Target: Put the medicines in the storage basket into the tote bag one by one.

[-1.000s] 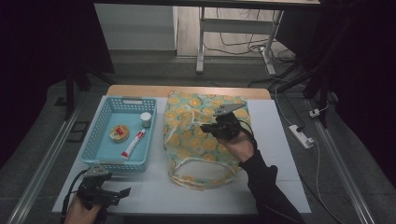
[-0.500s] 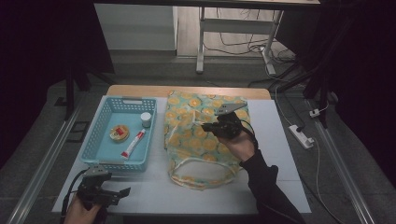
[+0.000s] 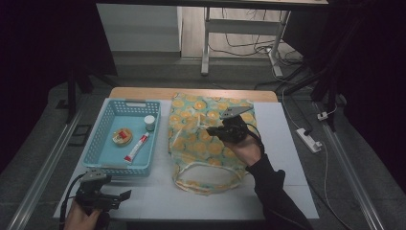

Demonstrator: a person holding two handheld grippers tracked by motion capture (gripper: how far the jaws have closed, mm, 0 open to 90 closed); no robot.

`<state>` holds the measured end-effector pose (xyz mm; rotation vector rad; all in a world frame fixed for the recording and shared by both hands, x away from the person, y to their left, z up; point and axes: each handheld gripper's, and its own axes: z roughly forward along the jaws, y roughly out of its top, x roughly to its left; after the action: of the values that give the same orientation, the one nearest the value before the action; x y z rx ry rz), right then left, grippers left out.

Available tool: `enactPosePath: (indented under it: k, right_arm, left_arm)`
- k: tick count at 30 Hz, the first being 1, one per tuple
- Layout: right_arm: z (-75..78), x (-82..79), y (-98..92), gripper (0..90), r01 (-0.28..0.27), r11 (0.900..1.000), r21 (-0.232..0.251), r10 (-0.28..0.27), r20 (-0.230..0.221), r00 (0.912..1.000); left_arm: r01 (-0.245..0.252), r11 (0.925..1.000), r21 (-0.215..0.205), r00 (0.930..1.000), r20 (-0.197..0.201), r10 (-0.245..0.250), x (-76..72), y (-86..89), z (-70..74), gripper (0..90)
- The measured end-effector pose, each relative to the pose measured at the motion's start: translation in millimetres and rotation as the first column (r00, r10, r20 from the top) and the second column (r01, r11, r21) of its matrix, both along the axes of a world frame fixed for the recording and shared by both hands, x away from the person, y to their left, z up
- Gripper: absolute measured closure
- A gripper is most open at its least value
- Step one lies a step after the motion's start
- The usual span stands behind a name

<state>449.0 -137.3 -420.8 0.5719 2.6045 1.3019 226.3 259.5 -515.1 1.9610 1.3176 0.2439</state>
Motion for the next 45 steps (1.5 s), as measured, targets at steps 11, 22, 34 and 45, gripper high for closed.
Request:
enactPosePath:
  k: [11,22,34,45]
  right_arm:
    - [-1.4,1.5,-0.6,90.0,0.003,1.0,-0.003,-0.003,-0.004,1.0]
    - [0.4,2.4,-2.1,90.0,0.003,1.0,-0.002,-0.003,-0.002,1.0]
    - [1.6,2.8,-3.4,90.0,0.002,1.0,0.002,-0.002,0.001,1.0]
    - [2.6,1.7,-2.9,90.0,0.001,1.0,0.001,-0.001,0.004,1.0]
  left_arm:
    - [0.012,0.9996,-0.026,0.9999,0.009,-0.012,-0.5,2.7,9.5,0.0]
    - [0.058,0.9957,-0.072,0.9982,0.022,-0.057,2.0,3.5,19.4,0.0]
    - [0.071,0.9921,-0.104,0.9957,0.067,-0.064,4.1,9.4,33.7,0.0]
    - [0.042,0.9939,-0.102,0.9969,0.07,-0.035,11.5,16.3,42.2,0.8]
